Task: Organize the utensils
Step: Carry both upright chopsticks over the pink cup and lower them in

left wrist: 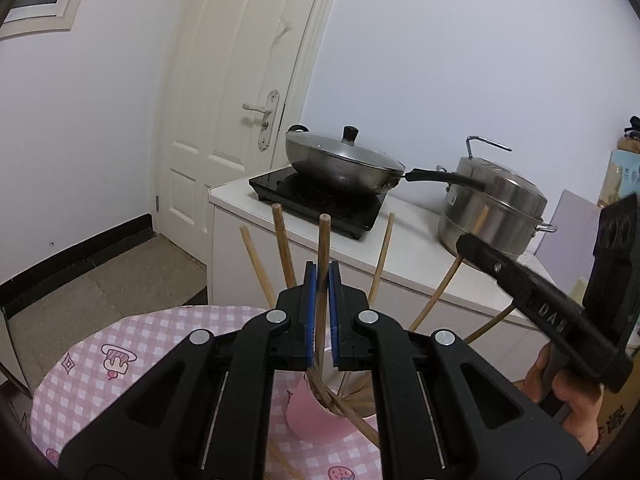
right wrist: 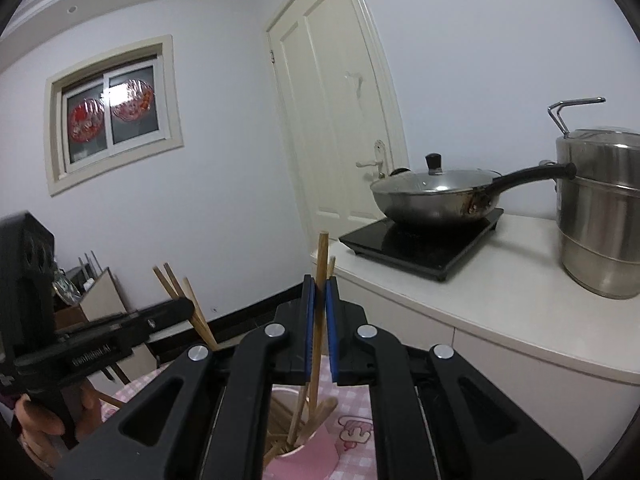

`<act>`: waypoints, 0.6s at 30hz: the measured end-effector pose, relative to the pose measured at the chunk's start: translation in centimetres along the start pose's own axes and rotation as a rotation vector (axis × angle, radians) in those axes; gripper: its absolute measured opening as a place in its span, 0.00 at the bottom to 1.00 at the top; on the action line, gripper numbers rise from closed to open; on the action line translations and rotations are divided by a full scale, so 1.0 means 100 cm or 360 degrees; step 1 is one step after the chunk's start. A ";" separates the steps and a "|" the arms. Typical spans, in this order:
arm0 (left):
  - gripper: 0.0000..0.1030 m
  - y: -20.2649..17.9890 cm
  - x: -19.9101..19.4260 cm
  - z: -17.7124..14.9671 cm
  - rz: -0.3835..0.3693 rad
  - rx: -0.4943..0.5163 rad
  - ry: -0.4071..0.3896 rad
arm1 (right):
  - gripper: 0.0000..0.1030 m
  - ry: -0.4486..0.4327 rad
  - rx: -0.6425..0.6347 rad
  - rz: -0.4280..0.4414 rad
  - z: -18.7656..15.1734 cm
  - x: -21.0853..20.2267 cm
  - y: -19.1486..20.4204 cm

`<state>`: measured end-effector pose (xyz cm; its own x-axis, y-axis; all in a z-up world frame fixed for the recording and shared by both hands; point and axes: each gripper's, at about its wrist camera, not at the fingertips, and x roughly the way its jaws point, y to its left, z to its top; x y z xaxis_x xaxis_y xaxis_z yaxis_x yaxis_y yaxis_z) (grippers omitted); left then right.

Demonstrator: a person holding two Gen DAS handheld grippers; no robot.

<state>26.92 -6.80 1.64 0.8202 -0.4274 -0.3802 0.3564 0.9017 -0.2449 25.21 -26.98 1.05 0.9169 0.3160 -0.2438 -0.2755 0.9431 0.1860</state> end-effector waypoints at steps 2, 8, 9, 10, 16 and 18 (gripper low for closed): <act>0.06 0.002 0.002 0.002 -0.0012 -0.0021 0.0017 | 0.04 0.0009 0.0029 -0.0002 -0.003 0.001 -0.001; 0.06 0.003 -0.001 0.003 -0.0013 -0.0034 0.0032 | 0.04 0.0014 0.0042 -0.0020 -0.007 -0.001 0.000; 0.06 0.003 -0.002 0.003 -0.0014 -0.0037 0.0037 | 0.04 0.0014 0.0045 -0.0022 -0.007 -0.001 -0.001; 0.06 0.003 -0.002 0.003 -0.0013 -0.0039 0.0040 | 0.04 0.0014 0.0046 -0.0024 -0.007 -0.001 -0.001; 0.06 0.001 -0.004 0.003 -0.0025 -0.0021 0.0060 | 0.04 0.0022 0.0037 -0.0025 -0.007 -0.002 0.001; 0.07 -0.002 -0.006 0.003 -0.0037 -0.0004 0.0068 | 0.04 0.0025 0.0028 -0.0028 -0.008 -0.002 0.002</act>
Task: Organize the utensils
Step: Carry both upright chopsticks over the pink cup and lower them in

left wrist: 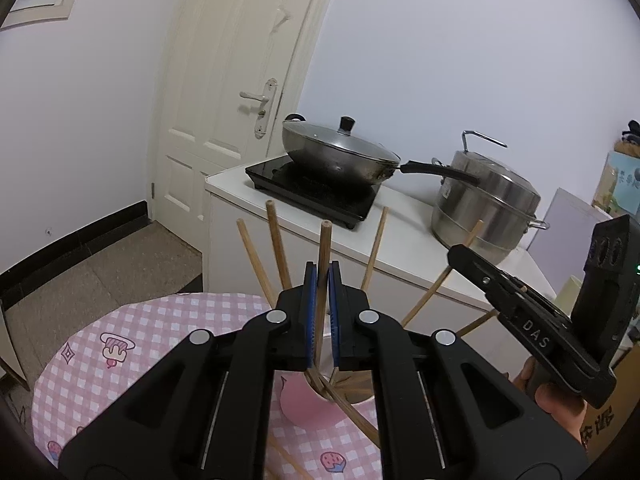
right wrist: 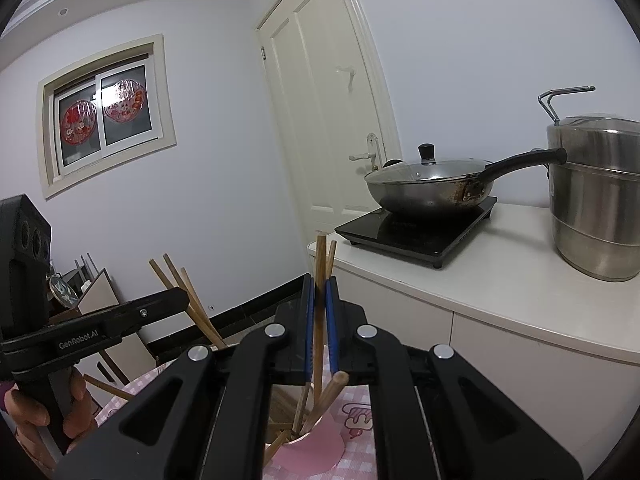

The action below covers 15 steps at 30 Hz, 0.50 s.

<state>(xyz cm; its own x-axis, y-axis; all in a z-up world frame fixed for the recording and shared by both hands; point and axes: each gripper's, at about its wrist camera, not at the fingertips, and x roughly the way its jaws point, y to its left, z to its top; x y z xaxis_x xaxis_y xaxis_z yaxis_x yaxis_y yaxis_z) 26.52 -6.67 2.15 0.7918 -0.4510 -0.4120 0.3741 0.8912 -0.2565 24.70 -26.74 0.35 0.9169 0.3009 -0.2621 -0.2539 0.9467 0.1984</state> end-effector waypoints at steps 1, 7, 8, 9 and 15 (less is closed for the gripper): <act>0.07 -0.001 -0.001 -0.001 0.0001 0.0006 0.0001 | 0.04 0.0000 -0.0003 -0.0002 -0.001 0.000 0.000; 0.07 -0.005 -0.003 -0.001 -0.0009 0.0023 0.0027 | 0.04 0.0008 0.0000 0.0000 -0.003 0.000 0.001; 0.07 -0.005 -0.003 -0.001 -0.0011 0.0023 0.0031 | 0.04 0.0009 -0.0002 0.0002 -0.004 0.001 0.001; 0.07 -0.005 -0.004 -0.001 -0.0008 0.0021 0.0034 | 0.04 0.0011 -0.0003 0.0003 -0.004 0.001 0.001; 0.07 -0.005 -0.004 -0.001 -0.0008 0.0014 0.0036 | 0.04 0.0014 -0.0010 0.0011 -0.004 0.001 0.003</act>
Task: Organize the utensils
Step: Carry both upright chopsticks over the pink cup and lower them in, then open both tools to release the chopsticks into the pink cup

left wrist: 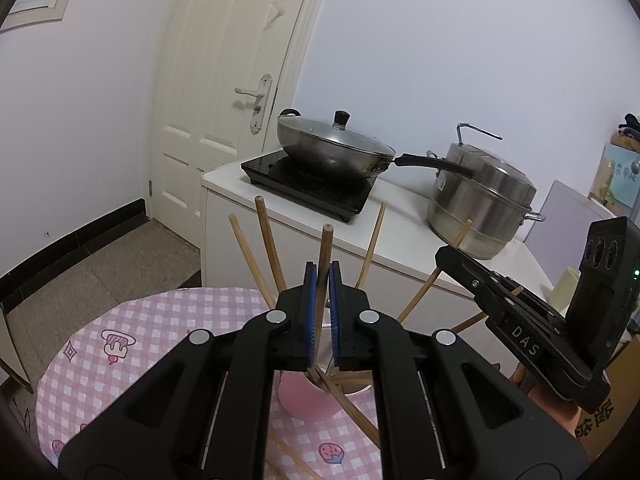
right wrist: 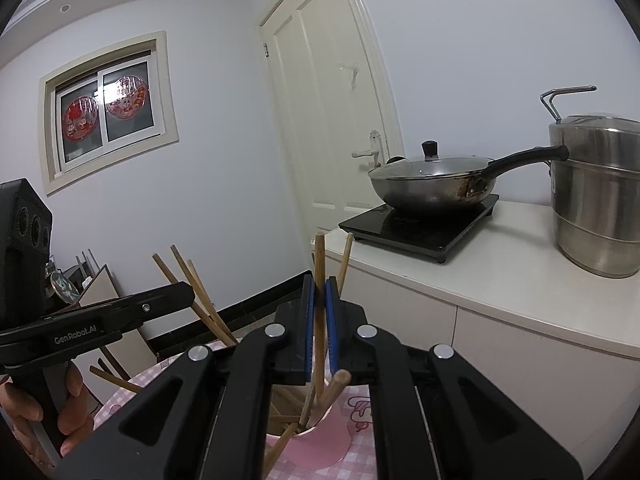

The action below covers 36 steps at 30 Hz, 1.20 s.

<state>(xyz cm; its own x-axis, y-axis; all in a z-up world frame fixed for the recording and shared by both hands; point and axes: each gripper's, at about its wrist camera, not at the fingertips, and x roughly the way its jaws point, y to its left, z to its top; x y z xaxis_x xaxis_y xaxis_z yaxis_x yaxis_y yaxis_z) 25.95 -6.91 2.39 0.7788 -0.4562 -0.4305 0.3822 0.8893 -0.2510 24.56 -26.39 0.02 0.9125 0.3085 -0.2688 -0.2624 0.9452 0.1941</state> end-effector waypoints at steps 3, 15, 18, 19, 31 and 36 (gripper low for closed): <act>0.07 0.000 -0.001 0.000 -0.0003 0.0002 0.0006 | 0.04 0.0002 -0.0010 0.0001 0.000 0.001 0.000; 0.44 -0.003 -0.010 -0.003 -0.0021 -0.0003 0.0034 | 0.04 0.0030 -0.0038 -0.0028 -0.005 0.003 0.005; 0.52 -0.007 -0.016 -0.002 -0.0011 0.0037 -0.0004 | 0.04 0.0040 -0.0044 -0.0030 -0.007 0.004 0.006; 0.52 -0.009 -0.018 -0.002 -0.0018 0.0039 -0.0001 | 0.04 0.0042 -0.0045 -0.0030 -0.007 0.004 0.006; 0.58 -0.006 -0.038 -0.002 0.0016 0.0062 -0.0029 | 0.06 0.0048 -0.0022 -0.0067 -0.010 -0.002 0.008; 0.60 0.001 -0.051 -0.006 0.0085 0.0054 -0.0033 | 0.19 -0.0004 -0.0013 -0.0129 -0.008 -0.019 0.008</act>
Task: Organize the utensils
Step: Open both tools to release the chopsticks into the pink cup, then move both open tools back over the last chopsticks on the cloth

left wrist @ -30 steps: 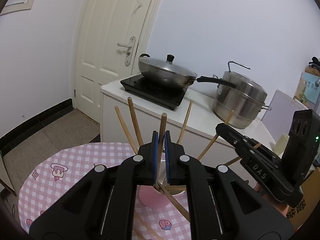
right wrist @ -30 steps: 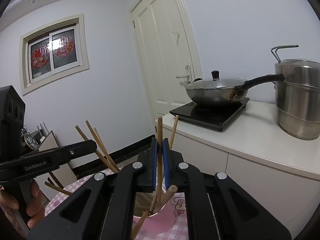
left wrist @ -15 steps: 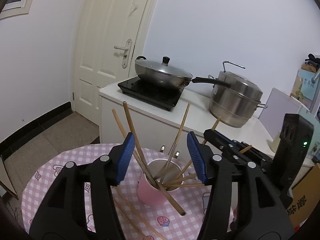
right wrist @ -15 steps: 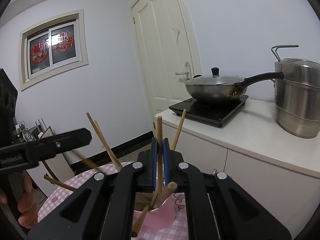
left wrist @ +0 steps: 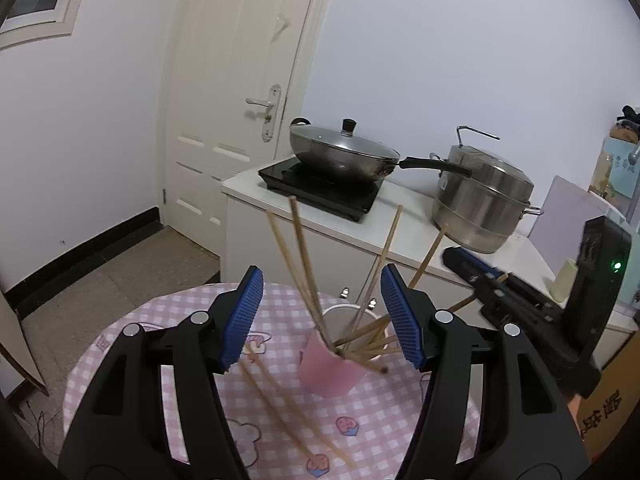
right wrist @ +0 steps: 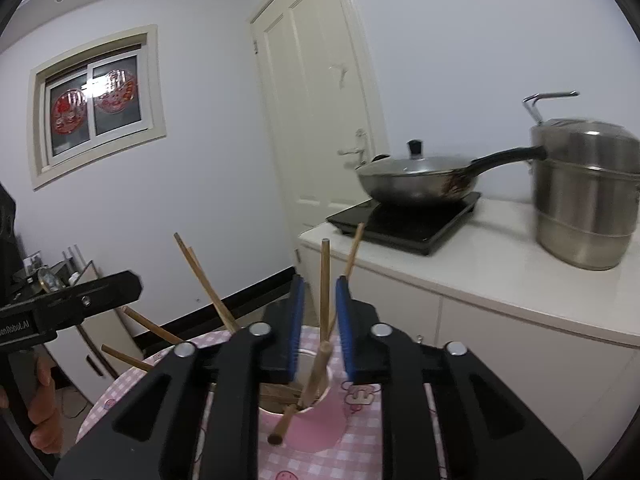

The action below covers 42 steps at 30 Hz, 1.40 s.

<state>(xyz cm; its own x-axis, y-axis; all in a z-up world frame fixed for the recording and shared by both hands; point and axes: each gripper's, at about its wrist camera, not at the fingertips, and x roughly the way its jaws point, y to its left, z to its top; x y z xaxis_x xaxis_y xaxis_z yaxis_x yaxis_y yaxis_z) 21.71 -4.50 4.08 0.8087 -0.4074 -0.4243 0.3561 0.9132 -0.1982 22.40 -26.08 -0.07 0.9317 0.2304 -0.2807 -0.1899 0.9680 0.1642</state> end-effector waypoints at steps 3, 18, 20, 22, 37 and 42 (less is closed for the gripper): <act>0.65 0.003 -0.010 -0.003 0.0046 0.0017 -0.0021 | 0.23 -0.0020 -0.0006 -0.0046 -0.001 -0.010 0.001; 0.72 0.043 -0.057 -0.043 0.0189 -0.0069 -0.0003 | 0.37 -0.0122 -0.0088 -0.0131 -0.031 -0.084 0.021; 0.73 0.049 -0.059 -0.053 0.0194 -0.0082 0.0017 | 0.37 -0.0113 -0.0082 -0.0137 -0.042 -0.087 0.022; 0.73 0.053 -0.057 -0.063 0.0211 -0.0089 0.0051 | 0.38 -0.0101 -0.0093 -0.0174 -0.053 -0.089 0.024; 0.73 0.078 0.012 -0.118 0.0223 -0.0230 0.0347 | 0.50 0.0072 -0.0001 -0.0173 -0.121 -0.055 0.031; 0.73 0.090 0.046 -0.120 0.0207 -0.0295 0.0472 | 0.50 0.0080 -0.0006 -0.0190 -0.126 -0.045 0.030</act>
<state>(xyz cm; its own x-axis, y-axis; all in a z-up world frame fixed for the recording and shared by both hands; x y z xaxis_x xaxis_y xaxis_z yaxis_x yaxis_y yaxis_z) 23.01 1.71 -10.22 0.6609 -0.2978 -0.6888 0.1464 0.9514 -0.2709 13.68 -22.94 -10.22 0.9310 0.1183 -0.3454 -0.0799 0.9891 0.1235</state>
